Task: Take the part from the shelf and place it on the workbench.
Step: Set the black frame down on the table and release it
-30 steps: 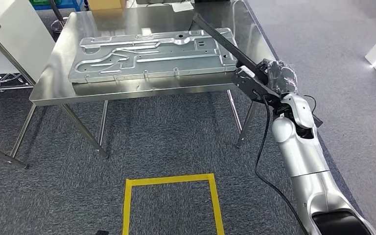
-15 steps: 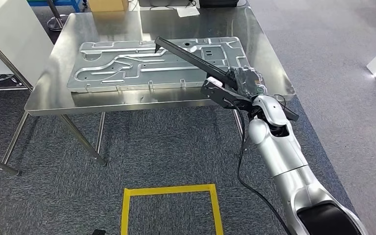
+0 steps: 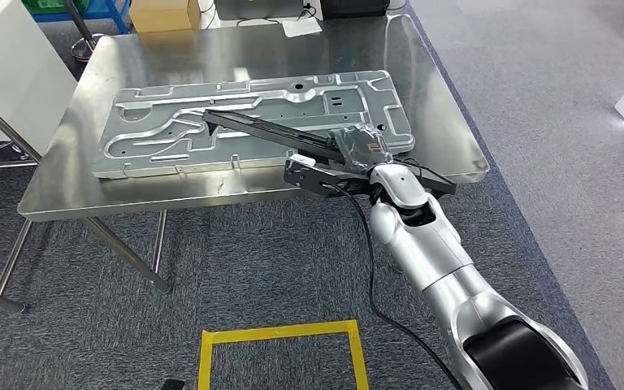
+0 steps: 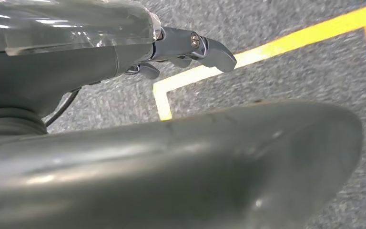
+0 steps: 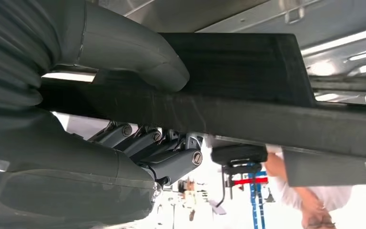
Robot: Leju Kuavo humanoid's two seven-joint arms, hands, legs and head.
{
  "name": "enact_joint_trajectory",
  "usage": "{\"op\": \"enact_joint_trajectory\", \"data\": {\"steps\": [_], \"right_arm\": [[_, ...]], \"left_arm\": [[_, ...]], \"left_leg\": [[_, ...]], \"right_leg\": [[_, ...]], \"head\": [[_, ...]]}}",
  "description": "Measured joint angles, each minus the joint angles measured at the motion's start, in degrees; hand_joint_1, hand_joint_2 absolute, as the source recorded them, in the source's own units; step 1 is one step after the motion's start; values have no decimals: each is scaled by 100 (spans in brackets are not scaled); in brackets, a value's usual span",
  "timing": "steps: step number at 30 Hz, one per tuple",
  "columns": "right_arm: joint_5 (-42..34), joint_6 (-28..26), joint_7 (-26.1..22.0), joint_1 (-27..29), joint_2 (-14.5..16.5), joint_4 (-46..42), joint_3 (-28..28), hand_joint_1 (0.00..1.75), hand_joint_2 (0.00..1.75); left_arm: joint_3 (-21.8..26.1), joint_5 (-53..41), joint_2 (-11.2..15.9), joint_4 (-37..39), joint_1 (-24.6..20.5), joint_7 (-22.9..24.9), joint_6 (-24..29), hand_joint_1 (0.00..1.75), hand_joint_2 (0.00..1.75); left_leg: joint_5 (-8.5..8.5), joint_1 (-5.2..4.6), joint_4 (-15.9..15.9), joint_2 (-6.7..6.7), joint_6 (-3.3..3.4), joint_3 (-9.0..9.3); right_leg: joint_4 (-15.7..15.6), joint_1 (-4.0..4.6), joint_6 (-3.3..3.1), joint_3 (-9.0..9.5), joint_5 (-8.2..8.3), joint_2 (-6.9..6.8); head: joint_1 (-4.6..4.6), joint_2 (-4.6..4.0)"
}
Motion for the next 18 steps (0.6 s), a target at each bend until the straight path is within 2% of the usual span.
{"op": "enact_joint_trajectory", "data": {"steps": [1,2,3,5,7,8,11,12,13,14,15,16,17,18], "right_arm": [[23,-2,0,-30,20,46,39,175,175],[49,-4,0,-72,37,86,78,175,175],[70,-5,-1,-114,52,119,111,175,175],[111,-5,-4,-196,81,168,163,175,175],[155,-2,-6,-278,102,203,208,175,175],[180,4,-7,-327,110,220,234,175,175],[286,58,-5,-416,127,282,326,175,175],[324,77,-2,-425,130,305,362,175,175],[353,87,2,-432,134,329,397,175,175],[376,95,5,-445,140,352,428,175,175],[389,99,7,-468,146,372,452,175,175],[396,102,7,-495,152,394,473,175,175],[402,104,6,-529,155,412,492,175,175],[410,110,5,-564,164,431,511,175,175]], "left_arm": [[0,-1,2,0,5,4,2,0,0],[0,-1,3,0,6,10,3,0,0],[0,-2,3,0,7,16,3,0,0],[0,-2,3,0,6,29,3,0,0],[0,-3,-1,0,10,33,2,0,0],[0,-4,-1,0,7,34,1,0,0],[1,-8,4,0,3,38,-4,0,0],[2,-10,5,0,6,41,-5,0,0],[2,-11,5,1,10,44,-7,0,0],[2,-12,4,1,14,47,-9,0,0],[2,-13,0,2,16,48,-11,0,0],[2,-13,-11,8,18,49,-13,0,0],[2,-15,-22,14,18,49,-15,0,0],[2,-16,-31,20,14,52,-15,0,0]], "left_leg": [[277,0,-366,16,9,89],[475,-10,-635,27,36,166],[580,-24,-778,31,69,203],[557,-42,-823,21,157,249],[532,-36,-847,6,237,326],[509,-38,-852,1,272,371],[389,-66,-854,-18,336,496],[339,-81,-853,-31,343,552],[284,-99,-852,-48,347,619],[226,-120,-852,-61,350,696],[166,-139,-853,-72,353,778],[106,-156,-851,-78,352,852],[52,-169,-856,-87,342,906],[0,-175,-863,-93,323,943]], "right_leg": [[12,-2,30,67,-60,-4],[10,-1,65,110,-109,-3],[5,2,108,142,-142,-2],[7,5,191,182,-170,2],[185,-6,252,135,-205,-11],[431,-12,265,-1,-269,-17],[1528,2,264,-741,-663,-23],[1705,9,250,-921,-756,-23],[1680,22,222,-1004,-747,-23],[1463,40,178,-994,-614,-23],[1100,69,115,-914,-353,-23],[680,112,44,-816,-3,-18],[347,148,-14,-727,258,-13],[131,178,-54,-668,449,-11]], "head": [[0,0],[-3,0],[-4,0],[-7,0],[-3,0],[-2,0],[-1,0],[-1,0],[0,0],[0,0],[0,0],[0,0],[-3,0],[-1,0]]}}
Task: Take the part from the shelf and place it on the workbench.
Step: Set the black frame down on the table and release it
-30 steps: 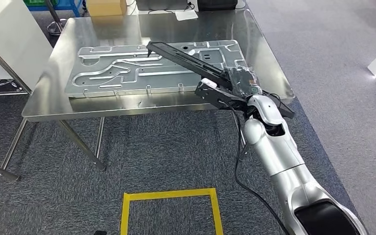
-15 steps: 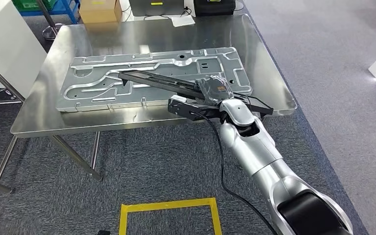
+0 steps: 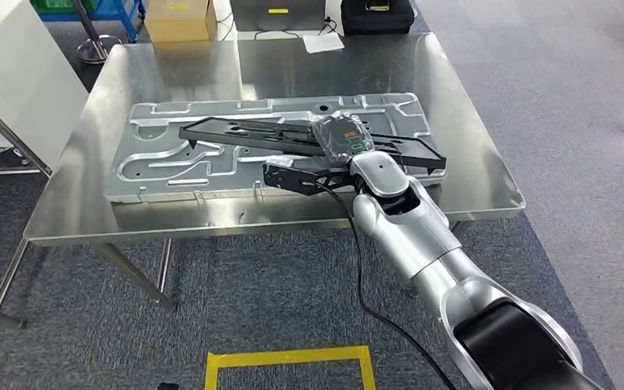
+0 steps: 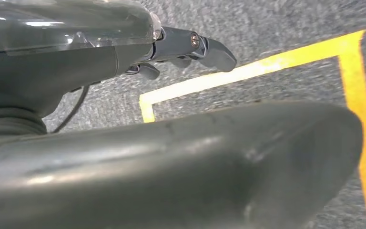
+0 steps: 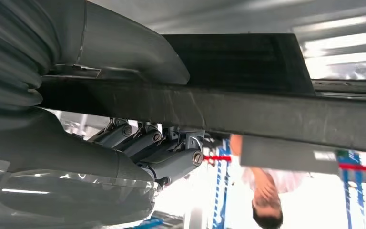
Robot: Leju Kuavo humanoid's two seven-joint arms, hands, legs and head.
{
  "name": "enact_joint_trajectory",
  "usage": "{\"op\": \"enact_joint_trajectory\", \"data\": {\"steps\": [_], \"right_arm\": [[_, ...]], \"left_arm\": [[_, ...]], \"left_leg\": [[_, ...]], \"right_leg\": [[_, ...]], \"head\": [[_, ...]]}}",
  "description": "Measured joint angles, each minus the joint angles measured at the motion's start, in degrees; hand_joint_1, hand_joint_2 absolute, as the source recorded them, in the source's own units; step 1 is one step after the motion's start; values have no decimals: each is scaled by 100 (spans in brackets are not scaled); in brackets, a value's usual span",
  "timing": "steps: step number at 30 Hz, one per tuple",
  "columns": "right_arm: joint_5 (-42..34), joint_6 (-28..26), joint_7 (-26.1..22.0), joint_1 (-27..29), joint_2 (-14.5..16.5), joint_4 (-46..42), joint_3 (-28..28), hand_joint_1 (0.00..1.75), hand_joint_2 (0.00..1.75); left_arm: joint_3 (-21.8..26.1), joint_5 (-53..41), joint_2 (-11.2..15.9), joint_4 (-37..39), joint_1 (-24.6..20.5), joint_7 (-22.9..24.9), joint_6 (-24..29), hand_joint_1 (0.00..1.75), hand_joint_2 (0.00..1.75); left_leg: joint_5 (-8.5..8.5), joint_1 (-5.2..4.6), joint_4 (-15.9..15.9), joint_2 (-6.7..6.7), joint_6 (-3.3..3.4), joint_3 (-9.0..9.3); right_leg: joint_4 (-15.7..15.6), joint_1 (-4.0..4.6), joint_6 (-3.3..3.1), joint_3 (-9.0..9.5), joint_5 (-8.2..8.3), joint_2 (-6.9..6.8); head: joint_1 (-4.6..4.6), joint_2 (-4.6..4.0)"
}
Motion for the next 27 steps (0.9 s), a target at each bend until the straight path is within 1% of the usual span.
{"op": "enact_joint_trajectory", "data": {"steps": [1,2,3,4,5,6,7,8,9,10,11,12,13,14,15,16,17,18,19,20,21,22,23,24,25,26,27], "right_arm": [[15,7,-1,-30,9,17,14,175,175],[38,15,-1,-58,21,28,26,175,175],[66,23,0,-77,34,35,37,175,175],[96,28,1,-97,42,42,48,175,175],[122,34,1,-118,50,51,65,175,175],[142,38,1,-134,57,65,87,175,175],[158,40,1,-144,63,84,109,175,175],[171,42,0,-143,68,108,132,175,175],[183,42,1,-128,72,136,149,175,175],[194,40,1,-106,73,167,161,175,175],[203,39,2,-85,73,198,169,175,175],[208,37,3,-71,73,227,174,175,175],[212,33,4,-63,73,256,177,175,175],[215,27,3,-61,76,284,181,175,175],[219,20,3,-59,79,311,187,175,175],[223,12,2,-53,81,334,192,175,175],[226,4,1,-49,85,351,199,175,175],[227,-2,1,-44,85,361,203,175,175],[229,-10,1,-41,86,369,206,175,175],[232,-23,1,-45,86,376,209,175,175],[236,-38,-1,-42,85,385,210,175,175],[241,-51,-2,-32,82,398,210,175,175],[244,-61,-3,-9,76,416,210,175,175],[247,-64,-4,30,68,435,210,175,175],[250,-66,-4,73,59,456,210,175,175],[254,-67,-3,109,52,474,210,175,175],[259,-70,-2,132,46,487,210,175,175]], "left_arm": [[0,-2,-6,6,-4,3,2,0,0],[0,-3,-2,7,-10,5,4,0,0],[1,-3,13,7,-13,7,8,0,0],[1,-3,24,7,-13,5,11,0,0],[1,-3,34,8,-16,4,13,0,0],[1,-3,41,9,-18,3,14,0,0],[1,-3,37,10,-20,1,15,0,0],[1,-3,36,11,-18,4,16,0,0],[1,-3,36,11,-11,9,16,0,0],[1,-3,37,11,-3,13,16,0,0],[2,-3,38,11,5,17,17,0,0],[2,-2,40,11,11,19,19,0,0],[3,-2,43,12,24,19,20,0,0],[5,-1,44,13,32,22,22,0,0],[7,1,45,15,38,26,23,0,0],[9,2,45,16,46,29,24,0,0],[10,3,45,18,45,33,25,0,0],[9,4,45,18,45,32,26,0,0],[9,4,45,18,46,30,26,0,0],[10,4,46,18,43,27,27,0,0],[10,3,47,18,38,22,32,0,0],[10,2,48,18,33,17,43,0,0],[11,1,49,18,32,11,58,0,0],[11,-2,49,18,38,4,75,0,0],[11,-6,49,18,47,-3,92,0,0],[11,-10,49,18,57,-11,107,0,0],[11,-13,47,18,63,-16,129,0,0]], "left_leg": [[-31,-4,7,-4,-24,28],[-46,-11,8,-7,-53,55],[-56,-16,41,0,-78,66],[-51,-20,148,9,-101,47],[-71,-17,338,17,-129,-40],[-134,2,642,28,-160,-212],[-243,29,999,37,-199,-430],[-394,62,1328,44,-240,-670],[-523,93,1546,53,-279,-873],[-565,118,1582,64,-312,-993],[-487,138,1444,75,-338,-1031],[-261,156,1134,85,-356,-990],[101,174,725,96,-364,-917],[374,175,377,105,-352,-858],[590,169,130,106,-322,-815],[691,159,7,106,-279,-805],[646,142,1,103,-225,-796],[643,144,-2,98,-178,-765],[620,151,-14,94,-135,-729],[595,158,-23,92,-95,-686],[564,164,-33,87,-63,-641],[523,161,-37,83,-39,-599],[477,155,-36,80,-23,-552],[424,148,-36,74,-17,-491],[371,139,-35,65,-16,-421],[318,127,-34,54,-16,-345],[265,112,-33,44,-17,-266]], "right_leg": [[-104,17,-25,30,73,3],[-122,10,-42,71,33,1],[-155,-10,-63,129,27,-3],[-192,-34,-88,202,-2,-5],[-221,-60,-107,283,-32,-8],[-245,-78,-116,355,-69,-9],[-254,-87,-123,415,-117,-8],[-255,-94,-119,470,-170,-4],[-252,-102,-107,533,-229,1],[-248,-111,-89,604,-293,5],[-239,-123,-67,681,-361,8],[-224,-135,-41,763,-435,9],[-208,-144,-12,826,-512,8],[-186,-146,21,874,-579,11],[-174,-144,59,896,-635,15],[-164,-139,100,907,-673,20],[-161,-137,138,922,-693,24],[-154,-140,172,924,-708,24],[-69,-146,198,903,-711,19],[111,-153,219,812,-727,14],[416,-162,240,637,-790,9],[801,-167,260,404,-901,4],[1171,-170,279,151,-1060,3],[1446,-172,289,-67,-1208,3],[1547,-170,289,-207,-1276,3],[1460,-164,270,-262,-1219,3],[1183,-150,225,-235,-1015,2]], "head": [[3,0],[6,0],[14,0],[8,0],[-5,0],[-17,0],[-29,0],[-34,0],[-33,0],[-32,0],[-32,0],[-32,0],[-32,0],[-36,0],[-36,0],[-37,1],[-38,1],[-35,1],[-34,1],[-31,0],[-29,0],[-27,0],[-27,0],[-28,0],[-27,0],[-26,0],[-26,0]]}}
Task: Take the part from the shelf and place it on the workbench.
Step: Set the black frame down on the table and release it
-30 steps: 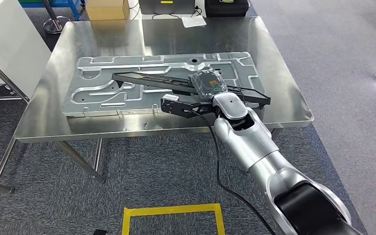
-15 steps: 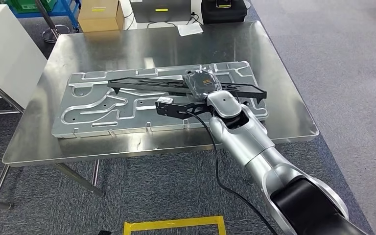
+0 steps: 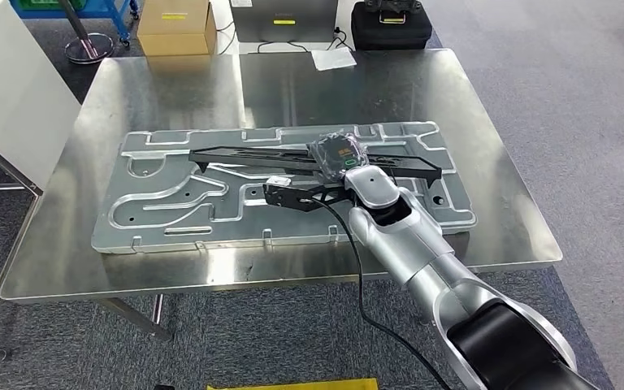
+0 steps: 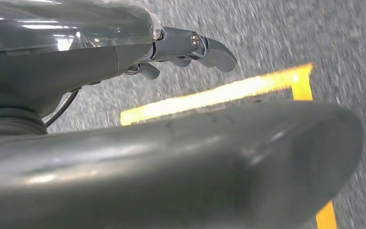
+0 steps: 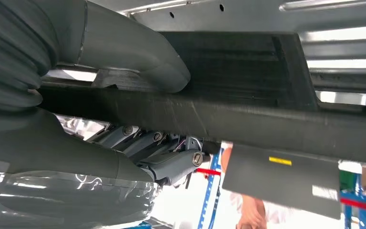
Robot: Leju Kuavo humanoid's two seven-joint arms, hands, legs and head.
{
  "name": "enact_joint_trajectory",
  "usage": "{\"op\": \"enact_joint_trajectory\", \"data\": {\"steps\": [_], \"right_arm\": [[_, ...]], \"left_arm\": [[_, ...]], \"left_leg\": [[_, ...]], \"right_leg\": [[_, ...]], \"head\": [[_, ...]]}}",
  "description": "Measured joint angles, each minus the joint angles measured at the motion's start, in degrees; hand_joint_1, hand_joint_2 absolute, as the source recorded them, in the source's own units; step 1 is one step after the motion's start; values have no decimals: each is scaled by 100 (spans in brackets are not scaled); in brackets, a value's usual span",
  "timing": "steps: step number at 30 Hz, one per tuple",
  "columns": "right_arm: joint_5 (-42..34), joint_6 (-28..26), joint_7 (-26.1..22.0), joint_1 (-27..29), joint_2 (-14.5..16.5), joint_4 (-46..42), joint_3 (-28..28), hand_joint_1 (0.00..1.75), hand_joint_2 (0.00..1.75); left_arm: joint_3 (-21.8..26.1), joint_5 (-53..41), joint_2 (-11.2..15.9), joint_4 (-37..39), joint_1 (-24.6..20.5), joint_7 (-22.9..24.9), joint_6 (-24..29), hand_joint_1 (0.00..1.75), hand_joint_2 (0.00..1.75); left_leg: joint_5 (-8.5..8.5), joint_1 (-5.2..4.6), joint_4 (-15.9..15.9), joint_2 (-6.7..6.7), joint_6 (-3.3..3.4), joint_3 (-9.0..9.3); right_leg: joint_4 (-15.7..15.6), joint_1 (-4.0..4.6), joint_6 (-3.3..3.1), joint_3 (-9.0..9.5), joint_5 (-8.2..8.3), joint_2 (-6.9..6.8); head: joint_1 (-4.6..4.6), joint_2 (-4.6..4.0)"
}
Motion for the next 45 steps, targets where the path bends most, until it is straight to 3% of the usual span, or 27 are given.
{"op": "enact_joint_trajectory", "data": {"steps": [2,4,7,8,9,11,13,14,16,18,19,23,25,27,28,29,30,32,34,36,38,40,42,43,44,45], "right_arm": [[11,-16,2,12,-11,16,0,175,175],[30,-40,-7,14,-21,28,0,175,175],[62,-68,-16,17,-27,34,0,44,175],[68,-76,-14,12,-28,32,0,0,175],[74,-84,-12,6,-28,31,0,0,175],[82,-95,-12,4,-27,32,0,0,175],[90,-97,-16,30,-26,38,0,0,175],[94,-97,-18,44,-26,41,0,0,175],[99,-97,-20,54,-27,42,0,0,175],[101,-97,-22,48,-30,40,0,0,175],[101,-97,-24,49,-33,40,0,0,175],[101,-97,-28,62,-49,38,-3,0,175],[101,-97,-29,60,-62,37,-5,0,175],[101,-97,-30,83,-81,38,-7,0,175],[101,-97,-31,105,-91,39,-7,0,175],[101,-98,-31,123,-101,39,-7,0,175],[101,-98,-31,133,-108,38,-7,0,175],[101,-100,-31,124,-113,28,-10,0,175],[101,-103,-36,108,-113,15,-13,0,175],[99,-105,-42,109,-118,9,-15,0,175],[98,-105,-44,110,-125,1,-19,0,175],[99,-105,-44,106,-128,-19,-24,0,175],[99,-105,-44,114,-131,-33,-26,0,175],[99,-105,-44,122,-133,-34,-26,0,175],[99,-105,-44,129,-137,-34,-27,0,175],[99,-105,-44,132,-140,-34,-31,0,175]], "left_arm": [[0,-8,-20,4,3,-4,63,0,0],[-1,-37,-44,11,-8,-1,140,0,0],[-4,-87,-38,15,-26,10,218,0,131],[-5,-91,-32,15,-31,11,230,0,131],[-6,-91,-26,15,-39,10,241,0,87],[-7,-75,-23,15,-50,-20,243,0,0],[-5,-40,-22,15,-51,-59,222,0,0],[-5,-27,-20,15,-50,-68,214,0,0],[-4,-16,-8,15,-51,-68,217,0,0],[-5,-15,4,15,-58,-65,218,0,0],[-5,-14,7,15,-61,-61,218,0,0],[-4,-9,6,15,-56,-52,217,0,0],[-4,-7,11,15,-61,-52,217,0,0],[-2,1,19,15,-64,-53,212,0,0],[1,8,21,15,-63,-53,205,0,0],[2,14,21,15,-61,-54,197,0,0],[4,18,22,15,-60,-54,190,0,0],[4,19,21,15,-60,-56,184,0,0],[5,21,19,15,-63,-56,183,0,0],[14,50,18,15,-62,-52,155,0,0],[51,109,25,15,-57,-49,79,0,0],[100,156,31,15,-55,-53,5,0,0],[129,171,29,15,-54,-59,-29,0,0],[138,172,27,15,-52,-61,-39,0,0],[144,172,25,15,-52,-62,-44,0,0],[149,172,25,15,-51,-62,-47,0,0]], "left_leg": [[-106,-25,4,-12,-10,128],[-190,-36,7,-21,-51,185],[-258,-48,52,-19,-142,228],[-317,-48,162,-9,-169,194],[-420,-42,369,2,-196,100],[-705,-4,1065,20,-250,-276],[-845,35,1584,30,-301,-633],[-760,49,1573,35,-322,-691],[-291,75,952,43,-349,-505],[-12,70,301,49,-333,-269],[34,58,150,48,-297,-218],[89,55,97,51,-138,-195],[108,69,69,59,-84,-178],[105,60,70,59,-64,-178],[102,57,73,57,-61,-178],[98,54,78,53,-60,-176],[94,52,85,48,-62,-174],[78,46,101,39,-80,-168],[63,30,114,36,-118,-172],[78,19,107,34,-172,-172],[32,19,137,36,-231,-198],[-274,25,503,43,-281,-341],[-710,35,1239,46,-326,-596],[-842,40,1539,46,-344,-688],[-875,43,1661,47,-356,-697],[-805,48,1562,47,-363,-598]], "right_leg": [[-811,63,-127,162,673,5],[-1278,124,-206,260,1075,7],[-1364,115,-261,348,1076,-3],[-1397,93,-286,401,1063,-6],[-1424,68,-304,452,1053,-6],[-1438,51,-328,513,1014,-6],[-1423,44,-322,557,961,-1],[-1404,38,-311,579,930,4],[-1347,17,-271,623,859,13],[-1283,12,-213,638,800,22],[-1261,16,-179,628,782,25],[-1164,21,-51,578,689,24],[-704,8,5,377,400,12],[73,4,39,8,51,5],[344,0,45,-129,-17,4],[415,-2,43,-174,24,4],[241,-2,30,-98,173,3],[-555,9,-20,290,553,4],[-1128,41,-68,567,735,5],[-1221,61,-103,599,760,5],[-1264,28,-163,598,813,-9],[-1316,-4,-226,586,869,-25],[-1311,3,-254,543,898,-32],[-1300,6,-255,514,912,-35],[-1283,8,-251,480,927,-36],[-1259,6,-241,445,941,-35]], "head": [[-8,0],[-10,0],[1,0],[-5,0],[-13,0],[-26,0],[-25,0],[-25,0],[-25,0],[-25,0],[-23,0],[-20,0],[-10,0],[-2,0],[-2,0],[-2,0],[-2,0],[-2,0],[-4,0],[-5,0],[-8,0],[-15,0],[-19,0],[-19,0],[-19,0],[-20,0]]}}
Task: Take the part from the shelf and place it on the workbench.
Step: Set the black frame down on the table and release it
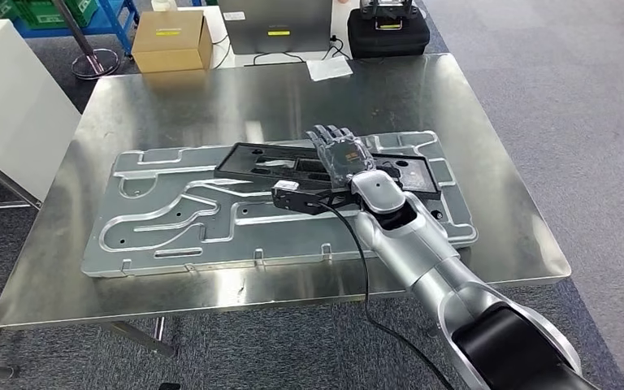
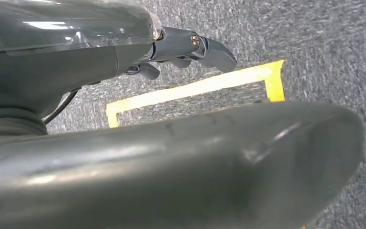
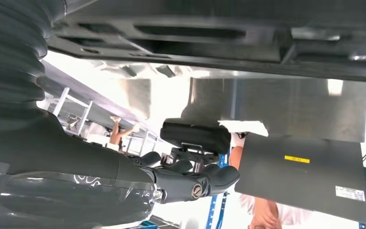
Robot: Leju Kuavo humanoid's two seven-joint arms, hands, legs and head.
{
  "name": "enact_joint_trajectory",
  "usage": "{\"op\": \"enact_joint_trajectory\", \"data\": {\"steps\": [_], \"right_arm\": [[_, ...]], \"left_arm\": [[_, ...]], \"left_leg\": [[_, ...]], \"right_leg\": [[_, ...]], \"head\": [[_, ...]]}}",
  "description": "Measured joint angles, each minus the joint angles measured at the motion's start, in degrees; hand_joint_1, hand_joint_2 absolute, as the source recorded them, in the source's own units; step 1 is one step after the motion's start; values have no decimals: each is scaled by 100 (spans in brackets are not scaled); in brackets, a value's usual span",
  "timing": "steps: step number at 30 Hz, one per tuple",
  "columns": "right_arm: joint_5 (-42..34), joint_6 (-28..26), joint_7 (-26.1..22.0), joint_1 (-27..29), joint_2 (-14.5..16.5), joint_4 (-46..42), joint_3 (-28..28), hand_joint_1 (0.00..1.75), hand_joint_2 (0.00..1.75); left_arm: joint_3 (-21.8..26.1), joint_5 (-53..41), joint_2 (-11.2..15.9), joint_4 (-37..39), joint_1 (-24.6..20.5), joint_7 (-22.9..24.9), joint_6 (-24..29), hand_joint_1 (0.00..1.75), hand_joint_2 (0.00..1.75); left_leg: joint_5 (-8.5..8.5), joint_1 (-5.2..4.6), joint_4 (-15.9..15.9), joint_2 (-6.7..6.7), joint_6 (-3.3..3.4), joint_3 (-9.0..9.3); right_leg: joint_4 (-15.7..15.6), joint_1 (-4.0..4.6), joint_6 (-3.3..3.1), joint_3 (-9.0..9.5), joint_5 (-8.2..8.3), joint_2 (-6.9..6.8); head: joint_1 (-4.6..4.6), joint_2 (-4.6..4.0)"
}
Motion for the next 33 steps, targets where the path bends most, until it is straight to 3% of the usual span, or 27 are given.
{"op": "enact_joint_trajectory", "data": {"steps": [3,4,8,9,11,13,14,15,16,17,19,21,23,24,25,27,28,29,30,31,32,33], "right_arm": [[-1,-1,-2,-7,-14,-12,-20,0,175],[-1,-1,-3,-11,-21,-20,-24,0,175],[-8,-3,-8,-12,-48,-36,-30,0,175],[-10,-3,-9,-12,-60,-36,-31,0,175],[-12,-5,-10,-11,-86,-37,-36,0,175],[-13,-8,-12,4,-106,-36,-39,0,175],[-13,-8,-13,16,-115,-36,-39,0,175],[-13,-10,-14,27,-122,-35,-39,0,175],[-14,-14,-15,33,-127,-35,-39,0,175],[-14,-22,-17,32,-129,-38,-42,0,175],[-16,-52,-20,21,-131,-61,-54,0,175],[-17,-88,-20,12,-133,-83,-69,0,175],[-13,-107,-13,16,-136,-84,-77,0,175],[-7,-111,-7,19,-135,-84,-78,0,175],[2,-117,0,23,-134,-84,-79,0,175],[25,-129,19,33,-131,-83,-80,0,175],[38,-133,28,42,-131,-80,-80,0,175],[53,-135,38,52,-131,-75,-80,0,175],[67,-137,45,60,-131,-68,-80,0,175],[78,-138,52,65,-131,-60,-80,0,175],[86,-140,56,66,-131,-55,-80,0,175],[89,-144,58,64,-131,-53,-81,0,175]], "left_arm": [[7,2,11,0,-16,-9,-37,0,0],[8,2,13,0,-23,-15,-54,0,0],[9,4,9,1,-24,-26,-86,0,0],[10,5,7,1,-27,-27,-87,0,0],[10,11,4,0,-35,-29,-87,0,0],[10,16,4,0,-35,-31,-87,0,0],[10,19,4,0,-34,-31,-88,0,0],[10,21,4,0,-34,-31,-91,0,0],[10,26,3,0,-34,-32,-93,0,0],[10,31,1,0,-35,-32,-98,0,0],[11,37,-7,0,-36,-34,-104,0,0],[13,38,-13,0,-36,-38,-107,0,0],[17,40,-11,0,-33,-39,-107,0,0],[24,40,-10,0,-30,-39,-107,0,0],[32,41,-8,0,-28,-38,-107,0,0],[49,43,-8,0,-32,-37,-108,0,0],[55,44,-9,0,-34,-37,-111,0,0],[63,45,-11,0,-37,-37,-116,0,0],[72,46,-12,0,-39,-37,-123,0,0],[80,47,-12,0,-41,-37,-131,0,0],[88,48,-10,0,-45,-37,-137,0,0],[93,49,-7,0,-52,-37,-143,0,0]], "left_leg": [[369,6,-1062,-4,31,645],[430,-4,-1294,-10,62,769],[579,-23,-1395,-12,226,735],[634,-15,-1408,-2,274,695],[748,-3,-1423,17,343,579],[849,-9,-1419,23,359,437],[900,-12,-1416,25,356,366],[949,-14,-1413,26,350,298],[997,-15,-1411,26,340,237],[1040,-16,-1408,25,324,189],[1125,-27,-1412,22,272,120],[1218,-28,-1445,21,202,103],[1291,-25,-1483,14,132,93],[1203,-24,-1432,11,102,53],[1002,-23,-1273,8,78,-10],[399,-14,-639,11,40,-187],[179,-11,-262,12,23,-255],[103,-11,26,12,11,-272],[156,-11,165,13,4,-215],[304,-11,96,13,6,-61],[454,-11,-159,13,15,187],[487,-13,-555,12,34,499]], "right_leg": [[96,0,51,-100,38,7],[114,5,84,-124,59,9],[120,5,244,-181,118,23],[205,-4,275,-229,6,25],[721,-26,329,-420,-486,23],[1448,-32,365,-607,-933,20],[1665,-32,372,-614,-995,20],[1704,-31,369,-532,-950,19],[1522,-29,355,-336,-822,19],[1166,-26,332,-49,-696,20],[373,7,265,506,-622,23],[24,48,199,694,-650,30],[-31,37,125,649,-550,16],[-60,22,74,608,-482,5],[-91,5,29,553,-405,-8],[-111,0,-26,407,-263,-14],[-106,5,-28,325,-199,-16],[-98,9,-23,238,-136,-17],[-85,12,-14,146,-72,-18],[-67,13,-1,56,-12,-17],[-42,12,16,-28,42,-15],[-12,16,38,-102,88,-13]], "head": [[-1,0],[2,0],[10,0],[12,0],[16,0],[17,0],[17,0],[18,0],[17,0],[17,0],[13,0],[29,0],[49,0],[43,0],[38,0],[25,0],[23,0],[23,0],[22,0],[22,0],[21,0],[20,0]]}}
